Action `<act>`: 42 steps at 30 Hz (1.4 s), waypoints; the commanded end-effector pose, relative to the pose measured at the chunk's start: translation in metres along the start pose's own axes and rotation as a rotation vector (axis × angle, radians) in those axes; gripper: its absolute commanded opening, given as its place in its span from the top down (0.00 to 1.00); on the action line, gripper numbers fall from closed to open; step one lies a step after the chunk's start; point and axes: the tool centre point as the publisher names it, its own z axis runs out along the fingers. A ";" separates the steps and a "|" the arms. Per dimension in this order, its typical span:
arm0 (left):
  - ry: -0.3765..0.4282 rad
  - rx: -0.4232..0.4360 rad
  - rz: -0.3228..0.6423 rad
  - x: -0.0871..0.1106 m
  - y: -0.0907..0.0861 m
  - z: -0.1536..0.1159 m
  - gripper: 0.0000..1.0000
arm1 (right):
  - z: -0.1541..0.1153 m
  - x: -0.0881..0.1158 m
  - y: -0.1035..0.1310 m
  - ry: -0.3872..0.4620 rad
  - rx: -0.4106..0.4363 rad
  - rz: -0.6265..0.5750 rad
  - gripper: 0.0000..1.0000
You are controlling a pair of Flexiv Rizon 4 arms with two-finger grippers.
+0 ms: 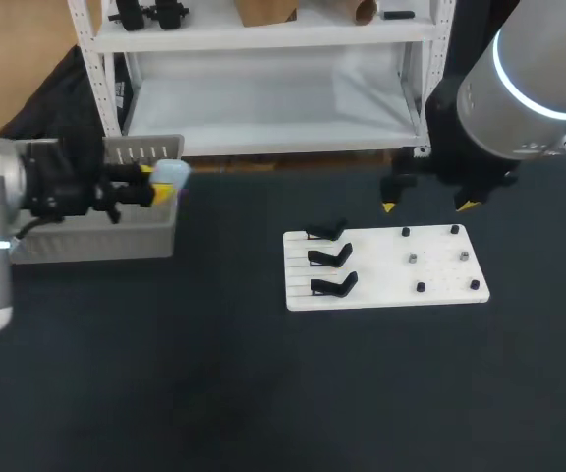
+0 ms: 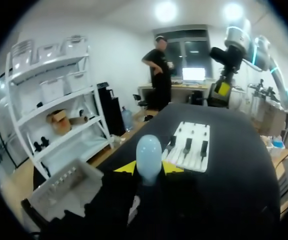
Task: Pick up each earbud case from the left stands, insert the matching earbuds, close the lid, and place the case in the box.
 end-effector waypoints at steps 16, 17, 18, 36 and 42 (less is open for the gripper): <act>-0.036 -0.256 -0.166 0.071 0.108 0.011 1.00 | -0.001 0.003 0.000 -0.010 0.002 0.003 0.00; -0.036 -0.256 -0.171 0.073 0.113 0.014 1.00 | -0.001 0.003 0.000 -0.010 0.002 0.003 0.00; -0.035 -0.256 -0.175 0.075 0.118 0.018 1.00 | -0.001 0.003 0.000 -0.010 0.002 0.003 0.00; -0.010 -0.232 -0.183 0.082 0.149 0.050 0.00 | -0.001 0.003 0.000 -0.010 0.002 0.003 0.00; -0.037 -0.241 -0.169 0.077 0.127 0.034 0.00 | -0.001 0.003 0.000 -0.010 0.002 0.003 0.00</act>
